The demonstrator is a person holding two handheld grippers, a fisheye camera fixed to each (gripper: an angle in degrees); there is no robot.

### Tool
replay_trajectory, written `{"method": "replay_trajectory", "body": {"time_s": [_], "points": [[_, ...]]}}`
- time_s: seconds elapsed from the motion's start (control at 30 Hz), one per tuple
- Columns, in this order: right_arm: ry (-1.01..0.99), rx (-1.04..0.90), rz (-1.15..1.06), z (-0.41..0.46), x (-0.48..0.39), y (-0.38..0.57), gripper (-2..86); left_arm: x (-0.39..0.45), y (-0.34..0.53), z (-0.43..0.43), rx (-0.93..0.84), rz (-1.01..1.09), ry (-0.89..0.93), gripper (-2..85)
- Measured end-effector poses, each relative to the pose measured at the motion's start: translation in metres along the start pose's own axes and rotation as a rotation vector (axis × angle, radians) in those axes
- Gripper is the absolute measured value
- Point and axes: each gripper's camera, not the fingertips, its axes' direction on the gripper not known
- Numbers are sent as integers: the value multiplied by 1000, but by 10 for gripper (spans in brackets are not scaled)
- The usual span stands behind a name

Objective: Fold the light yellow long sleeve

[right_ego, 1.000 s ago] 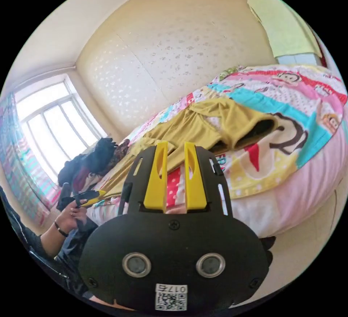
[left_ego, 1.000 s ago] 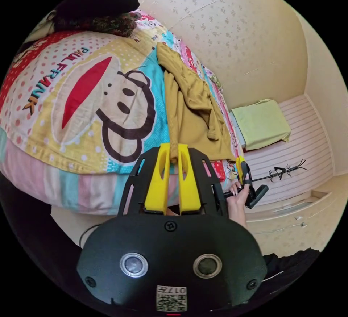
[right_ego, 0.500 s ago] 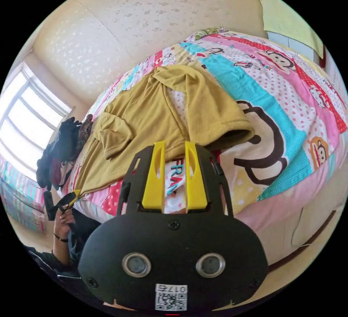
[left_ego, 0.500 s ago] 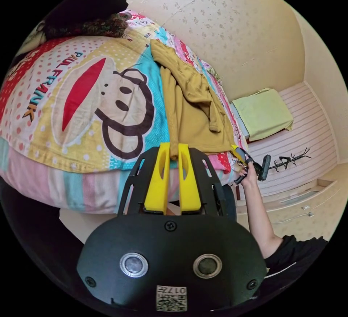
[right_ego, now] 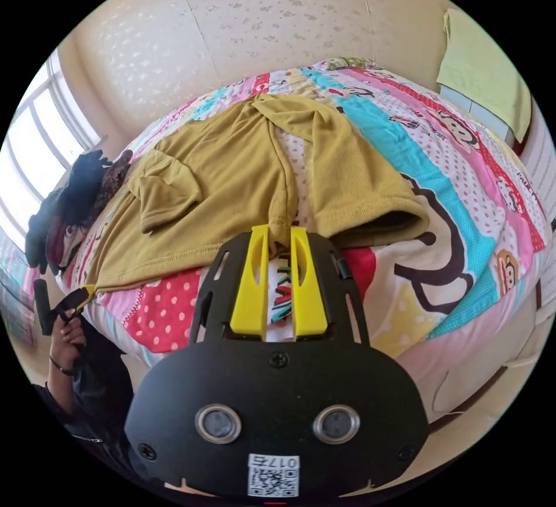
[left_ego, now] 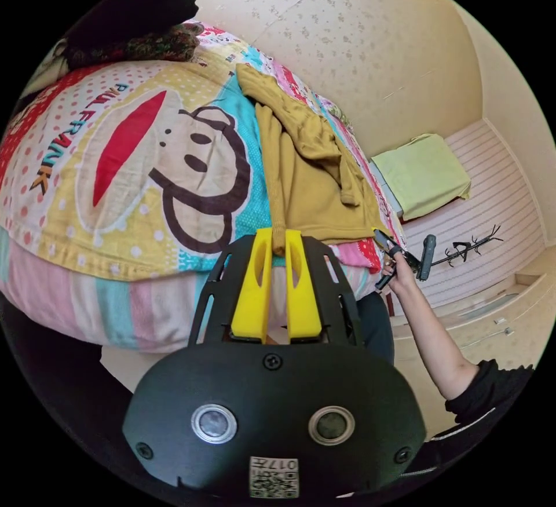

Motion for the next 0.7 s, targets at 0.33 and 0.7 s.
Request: {"method": "replay_trajectory", "body": {"time_s": [0.33,0.7], "points": [[-97,-98,-303,-138,-48,-16,56,69,-30,-120,29,156,-97,44],[-191,-233,-126,-111,-11,91,45,-3,71,-81,-214,7,-73,77]]}}
